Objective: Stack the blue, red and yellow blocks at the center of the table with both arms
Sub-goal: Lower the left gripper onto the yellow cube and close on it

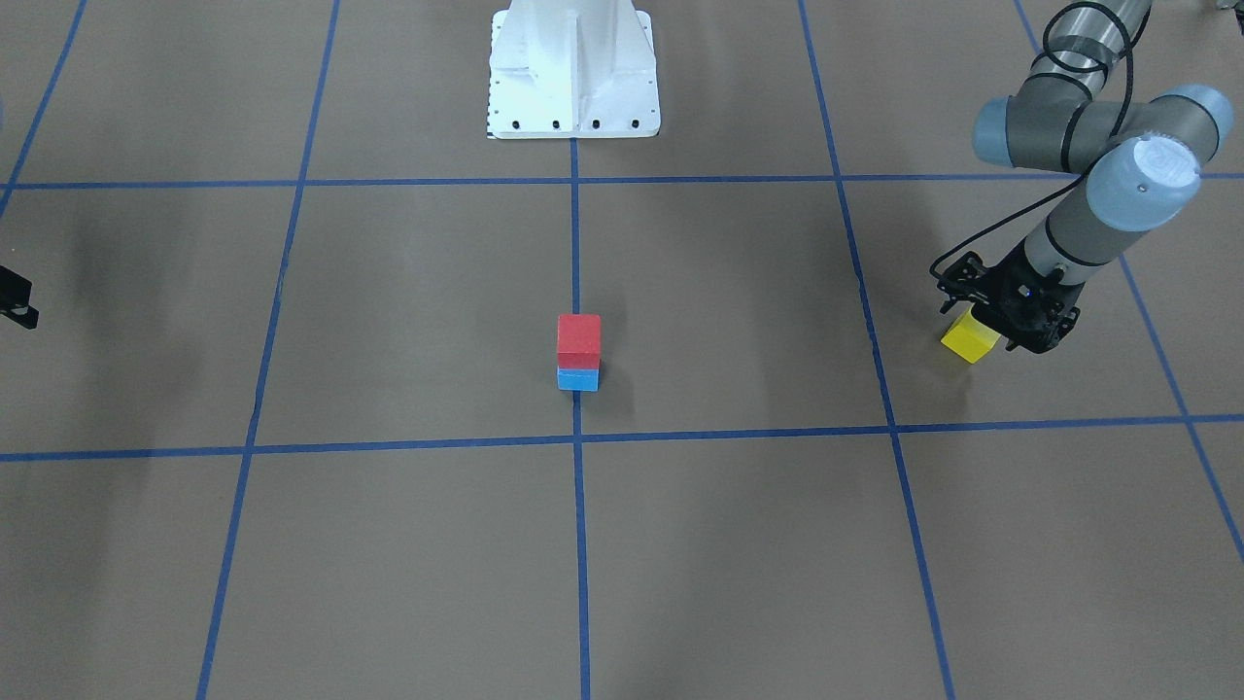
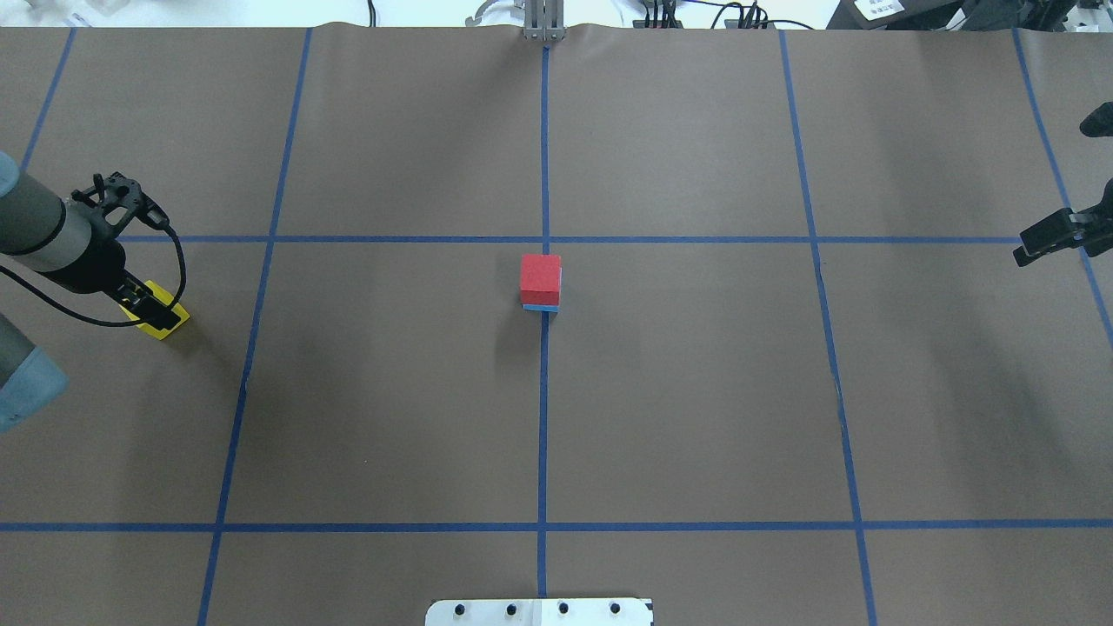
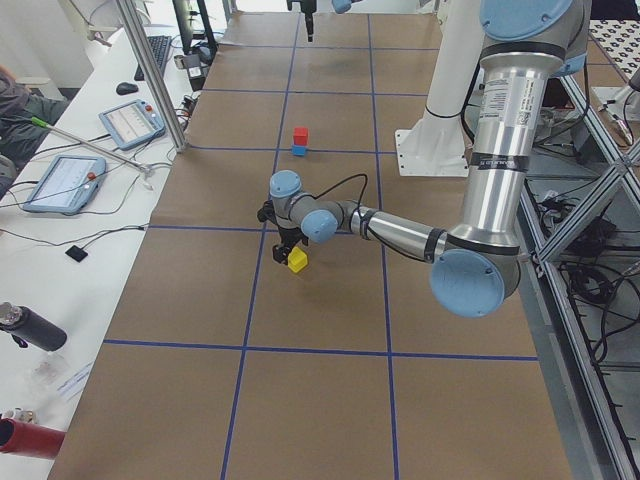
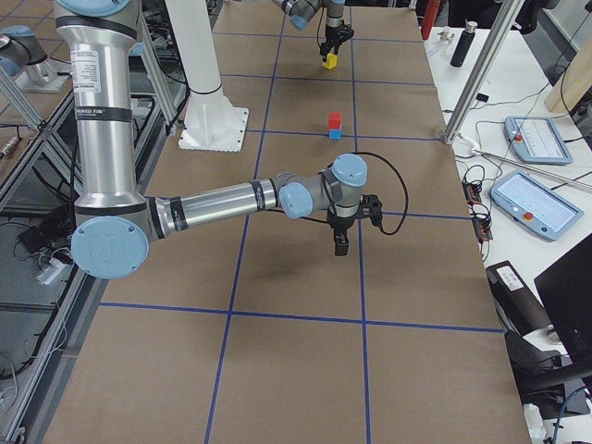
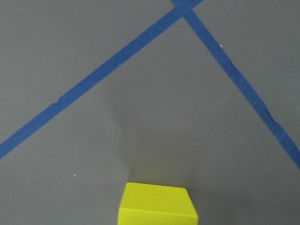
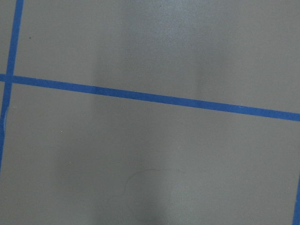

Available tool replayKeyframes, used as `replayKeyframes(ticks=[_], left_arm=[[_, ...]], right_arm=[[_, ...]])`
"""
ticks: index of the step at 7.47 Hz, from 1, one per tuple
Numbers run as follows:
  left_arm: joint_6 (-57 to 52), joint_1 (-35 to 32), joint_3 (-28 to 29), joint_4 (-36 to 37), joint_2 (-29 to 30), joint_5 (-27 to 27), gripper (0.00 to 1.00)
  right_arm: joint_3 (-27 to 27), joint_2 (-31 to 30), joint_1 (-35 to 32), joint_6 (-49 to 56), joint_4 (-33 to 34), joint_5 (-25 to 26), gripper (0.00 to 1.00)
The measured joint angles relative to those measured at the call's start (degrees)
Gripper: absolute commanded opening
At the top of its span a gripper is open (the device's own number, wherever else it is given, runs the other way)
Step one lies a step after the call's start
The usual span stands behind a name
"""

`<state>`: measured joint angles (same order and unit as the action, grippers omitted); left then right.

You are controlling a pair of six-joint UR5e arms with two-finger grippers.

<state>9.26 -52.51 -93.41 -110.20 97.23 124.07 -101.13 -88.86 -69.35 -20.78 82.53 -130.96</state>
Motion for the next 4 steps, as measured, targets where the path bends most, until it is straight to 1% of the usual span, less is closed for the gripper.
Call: replayKeyframes(ticks=[1,3,4], left_arm=[[0.02,0.03,0.69,-0.01,0.38,-0.10,0.01],[0.46,0.04,1.32,0.38,1.04,-0.19,0.00],[0.97,0.03,0.79,2.42,1.84,-0.03,0.00]], right_arm=[[-0.04,-0.03,0.00,0.02,0.00,0.00,1.00],[-0.19,-0.07,-0.01,0.03,0.00,-0.02,1.00],[-0.34,-0.11,-0.05,0.03,0.00,-0.06,1.00]])
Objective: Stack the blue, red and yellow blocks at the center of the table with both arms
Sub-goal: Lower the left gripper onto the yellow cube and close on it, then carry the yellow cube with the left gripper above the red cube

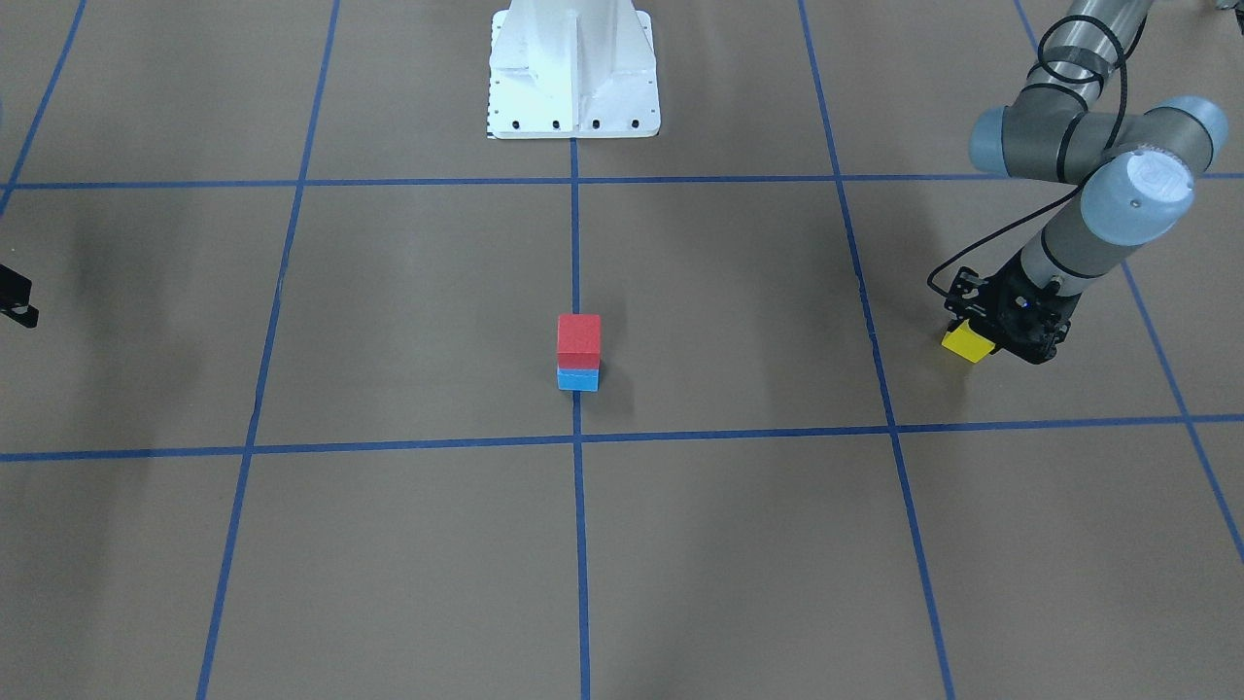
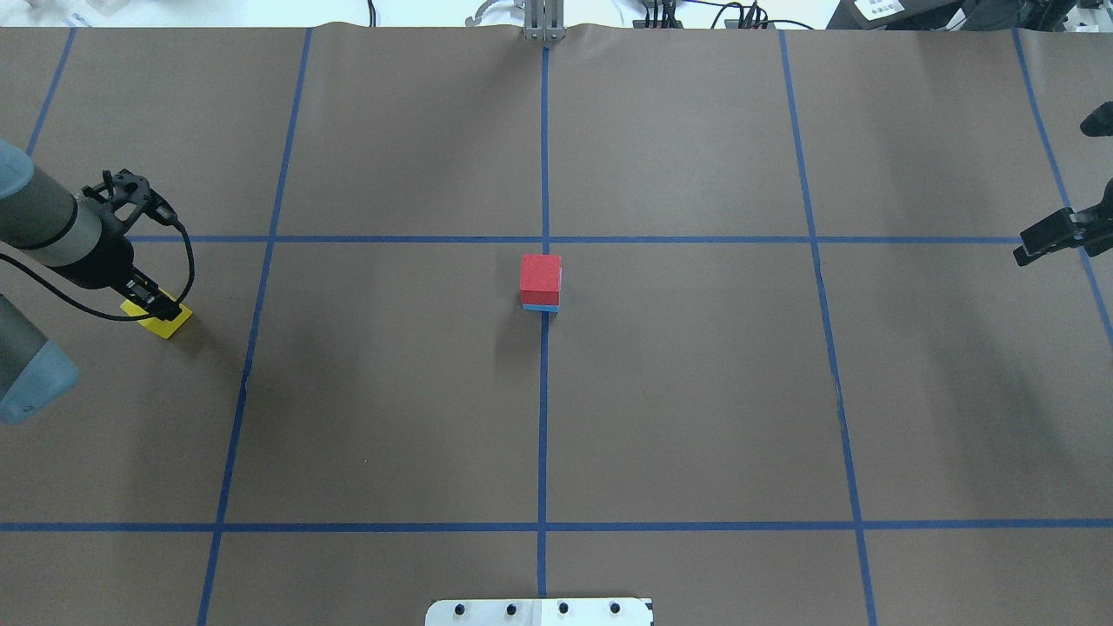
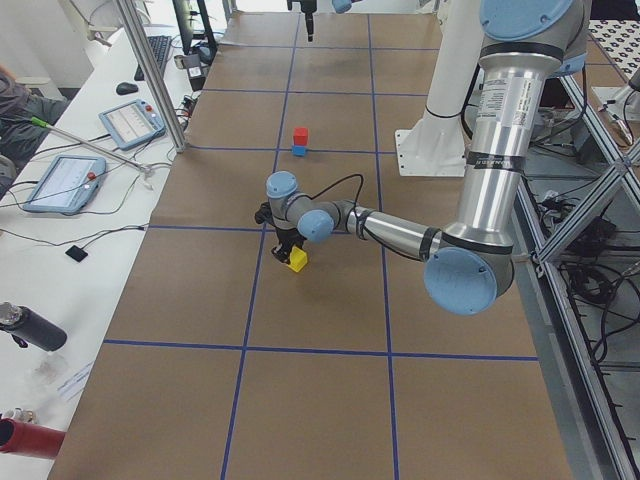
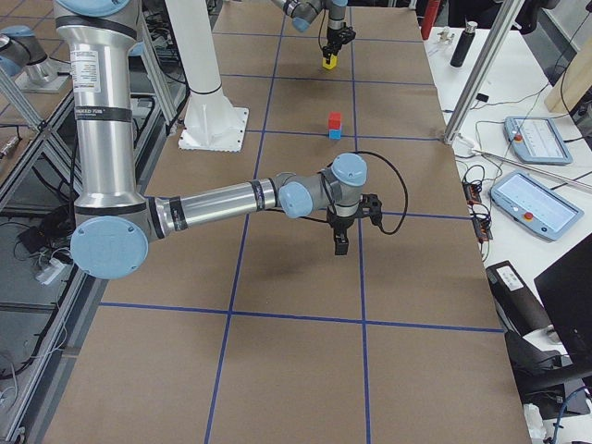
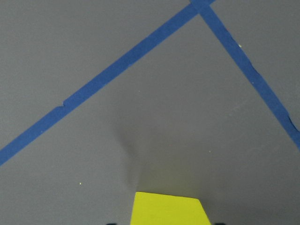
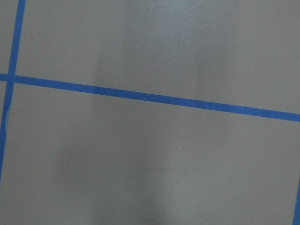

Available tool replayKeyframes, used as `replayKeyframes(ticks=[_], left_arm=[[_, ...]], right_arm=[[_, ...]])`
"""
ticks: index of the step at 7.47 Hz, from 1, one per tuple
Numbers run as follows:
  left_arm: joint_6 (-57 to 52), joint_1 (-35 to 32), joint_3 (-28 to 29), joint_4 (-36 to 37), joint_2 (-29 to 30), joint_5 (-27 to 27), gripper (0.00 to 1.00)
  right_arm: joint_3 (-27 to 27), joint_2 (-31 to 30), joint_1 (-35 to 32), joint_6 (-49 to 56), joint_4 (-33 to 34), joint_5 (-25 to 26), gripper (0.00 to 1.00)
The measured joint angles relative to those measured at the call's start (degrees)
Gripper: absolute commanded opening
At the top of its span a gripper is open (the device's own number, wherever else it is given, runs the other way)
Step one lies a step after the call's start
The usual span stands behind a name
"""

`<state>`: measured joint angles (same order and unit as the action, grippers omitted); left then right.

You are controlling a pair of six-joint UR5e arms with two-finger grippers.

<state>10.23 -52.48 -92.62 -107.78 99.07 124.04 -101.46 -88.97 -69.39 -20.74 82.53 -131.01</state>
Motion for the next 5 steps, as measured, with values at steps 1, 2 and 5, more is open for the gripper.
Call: replayKeyframes(ticks=[1,2,5], left_arm=[[1.00,-0.01,-1.74,5.95,2.50,0.34,0.00],[3.82,0.01,-3.63,15.06,8.32,0.74,0.00],[24.10,4.95,-4.25,27.57,27.24,0.80,0.00]], right_arm=[[-0.23,-0.04,-0.02,0.00,0.00,-0.02,1.00],[-0.34,-0.05,-0.03,0.00,0.00,-0.03,1.00],[-0.05,-0.06,-0.04,-0.02,0.00,0.04,1.00]])
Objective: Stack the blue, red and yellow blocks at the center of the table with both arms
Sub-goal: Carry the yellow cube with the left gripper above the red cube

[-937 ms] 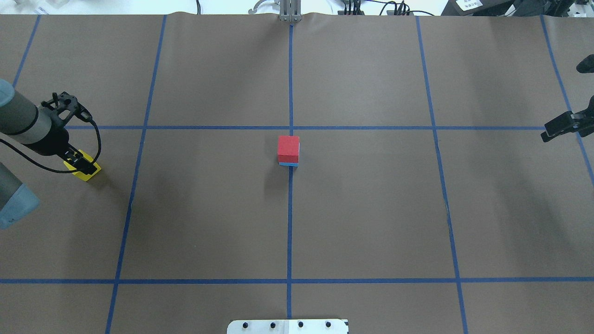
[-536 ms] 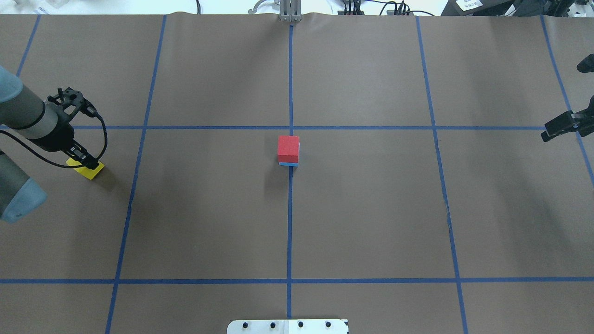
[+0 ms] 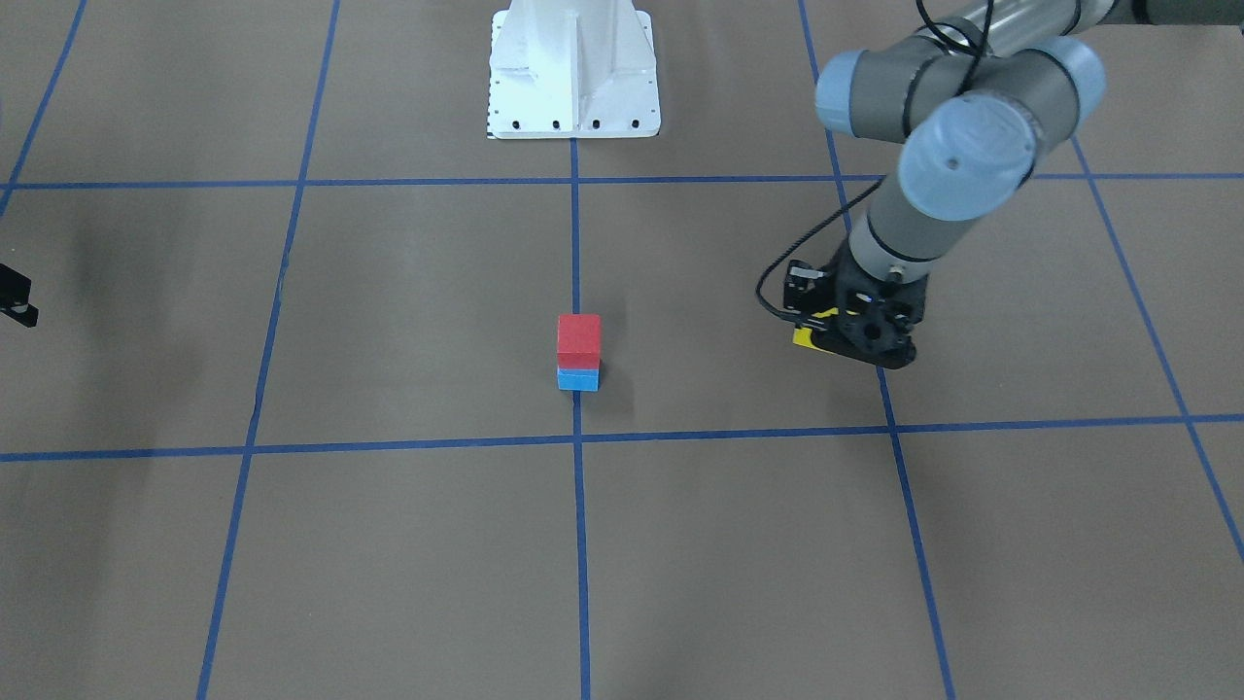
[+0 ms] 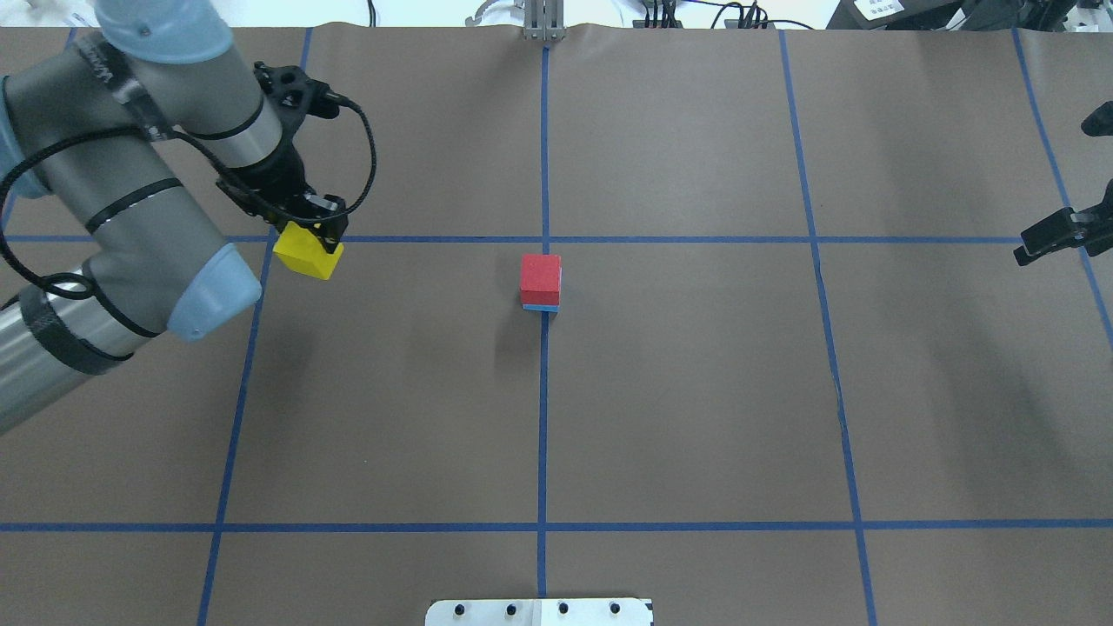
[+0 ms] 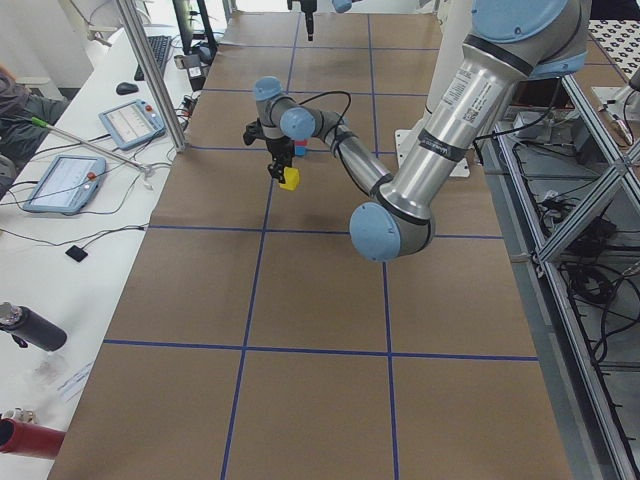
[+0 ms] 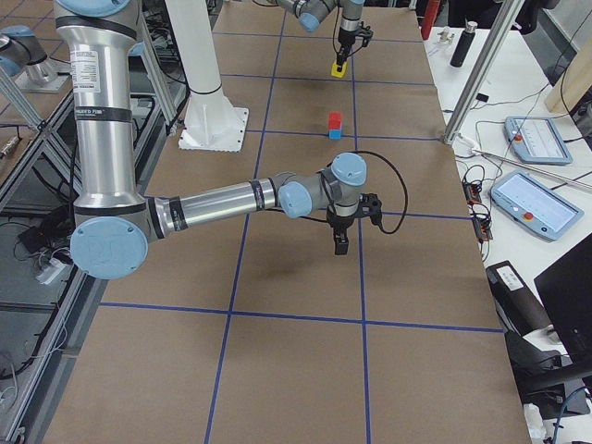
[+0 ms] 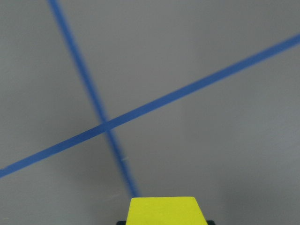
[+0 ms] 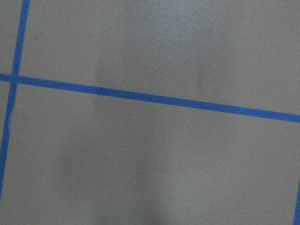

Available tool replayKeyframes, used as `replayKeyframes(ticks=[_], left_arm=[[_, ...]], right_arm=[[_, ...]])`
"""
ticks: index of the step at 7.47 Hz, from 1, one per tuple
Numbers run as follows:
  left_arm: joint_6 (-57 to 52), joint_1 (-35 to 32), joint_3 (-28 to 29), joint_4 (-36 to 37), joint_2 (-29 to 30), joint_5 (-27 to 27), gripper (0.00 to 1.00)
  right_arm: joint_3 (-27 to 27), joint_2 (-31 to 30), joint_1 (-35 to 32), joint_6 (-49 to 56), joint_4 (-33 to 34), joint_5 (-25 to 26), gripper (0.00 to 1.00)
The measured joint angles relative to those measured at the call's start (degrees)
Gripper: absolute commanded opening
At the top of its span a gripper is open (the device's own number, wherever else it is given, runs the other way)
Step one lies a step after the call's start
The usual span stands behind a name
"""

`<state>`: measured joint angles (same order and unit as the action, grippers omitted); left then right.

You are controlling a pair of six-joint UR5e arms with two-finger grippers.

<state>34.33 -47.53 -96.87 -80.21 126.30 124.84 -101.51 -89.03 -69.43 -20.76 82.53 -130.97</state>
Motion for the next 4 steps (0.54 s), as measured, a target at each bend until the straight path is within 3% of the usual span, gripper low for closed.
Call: replayKeyframes(ticks=[4], left_arm=[[21.20,7.99,12.14,0.48,18.89,-3.28,0.00]], right_arm=[[0.41,0.00,0.07,-0.07,0.04,0.01,1.00]])
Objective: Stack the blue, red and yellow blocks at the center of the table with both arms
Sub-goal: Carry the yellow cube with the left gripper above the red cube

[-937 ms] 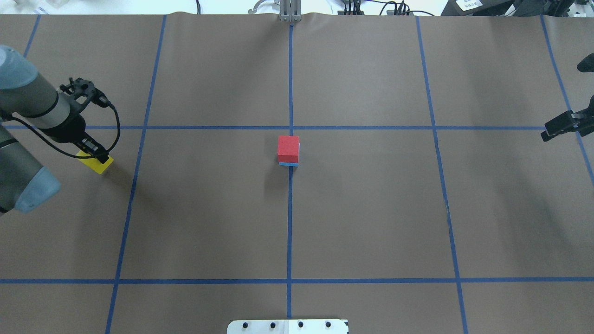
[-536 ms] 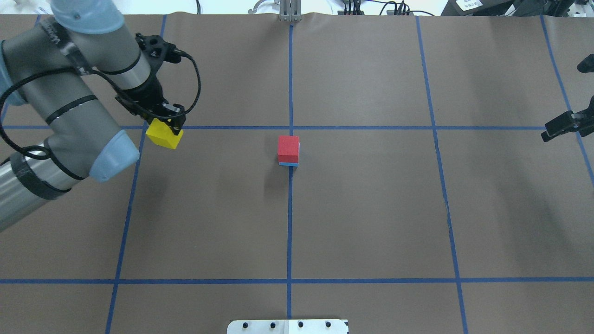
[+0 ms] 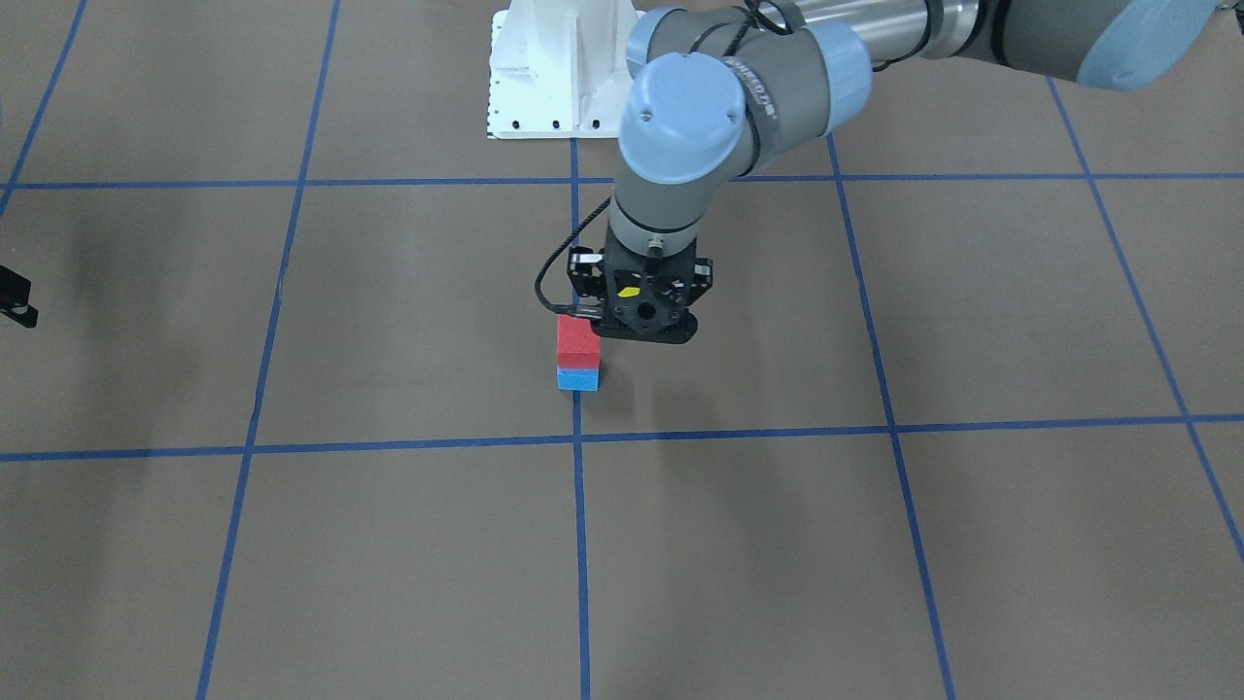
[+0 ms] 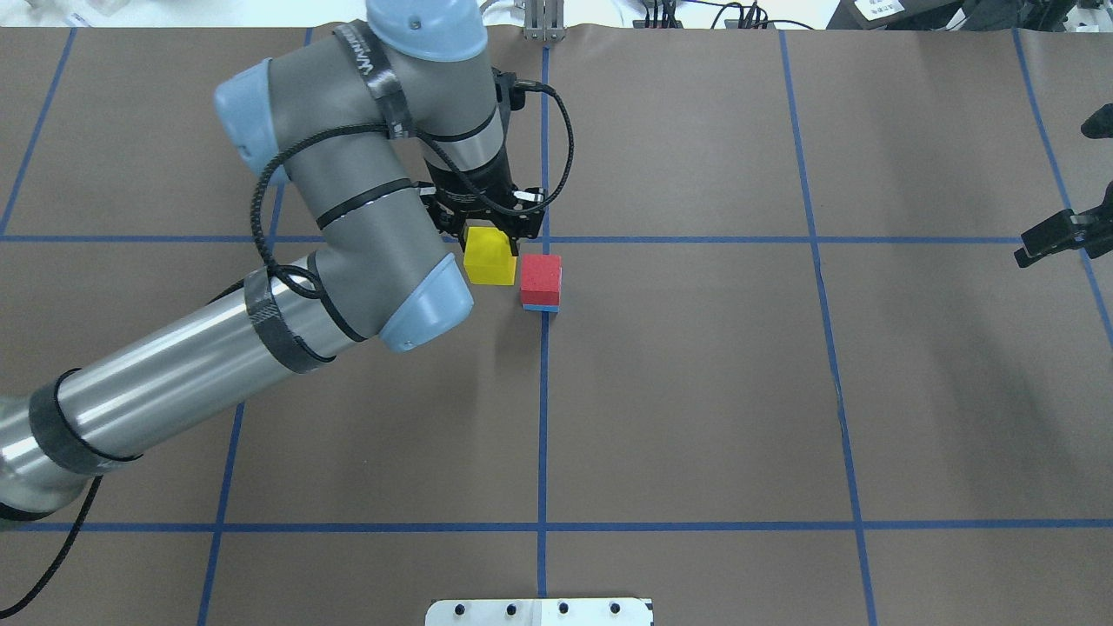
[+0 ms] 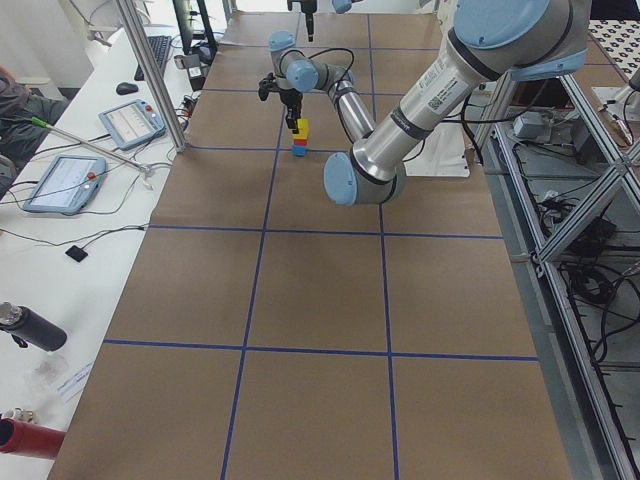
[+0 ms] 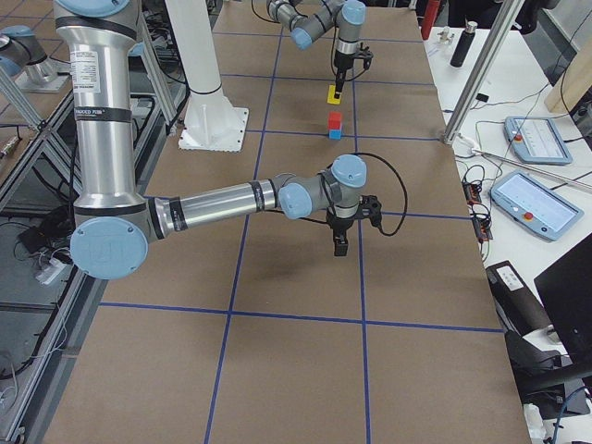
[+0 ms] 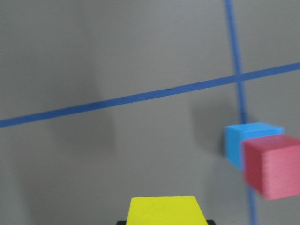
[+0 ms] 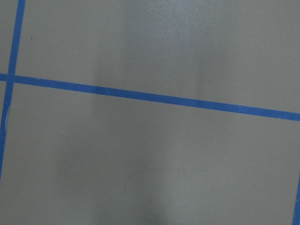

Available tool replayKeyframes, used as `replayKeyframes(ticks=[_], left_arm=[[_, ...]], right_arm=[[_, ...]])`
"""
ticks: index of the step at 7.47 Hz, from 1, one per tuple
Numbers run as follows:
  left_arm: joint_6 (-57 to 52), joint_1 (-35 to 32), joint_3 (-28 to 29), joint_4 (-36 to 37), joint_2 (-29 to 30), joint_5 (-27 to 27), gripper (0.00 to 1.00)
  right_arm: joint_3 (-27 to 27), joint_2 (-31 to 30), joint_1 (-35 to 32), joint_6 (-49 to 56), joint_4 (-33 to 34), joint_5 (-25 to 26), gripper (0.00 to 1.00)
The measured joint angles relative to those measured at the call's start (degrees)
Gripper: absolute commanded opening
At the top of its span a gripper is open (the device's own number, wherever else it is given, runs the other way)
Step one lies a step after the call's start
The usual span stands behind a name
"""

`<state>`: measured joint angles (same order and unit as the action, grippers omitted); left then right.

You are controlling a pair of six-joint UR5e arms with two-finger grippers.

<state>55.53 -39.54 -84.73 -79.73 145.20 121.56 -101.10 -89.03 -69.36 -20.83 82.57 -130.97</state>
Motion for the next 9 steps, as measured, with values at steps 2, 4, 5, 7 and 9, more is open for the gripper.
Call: replayKeyframes(ticks=[2,4,5,7,9], left_arm=[[2.49,1.67,4.34,-1.67,3.32,-2.42,0.00],[3.01,1.76,9.46,-5.43,5.60,-3.95,0.00],[3.34,1.80,8.72,-5.25,5.44,-3.99,0.00],[3.46,2.00,4.05,-3.44,2.88,-3.98,0.00],[3.40,2.12,4.57,-3.20,3.29,-4.11,0.00]], right_arm=[[0.21,0.00,0.01,0.00,0.02,0.01,1.00],[0.38,0.05,0.02,0.03,0.05,0.01,1.00],[0.47,0.07,0.02,0.04,0.05,0.01,1.00],[0.74,0.08,0.02,0.06,0.05,0.01,1.00],[0.80,0.09,0.02,0.06,0.05,0.01,1.00]])
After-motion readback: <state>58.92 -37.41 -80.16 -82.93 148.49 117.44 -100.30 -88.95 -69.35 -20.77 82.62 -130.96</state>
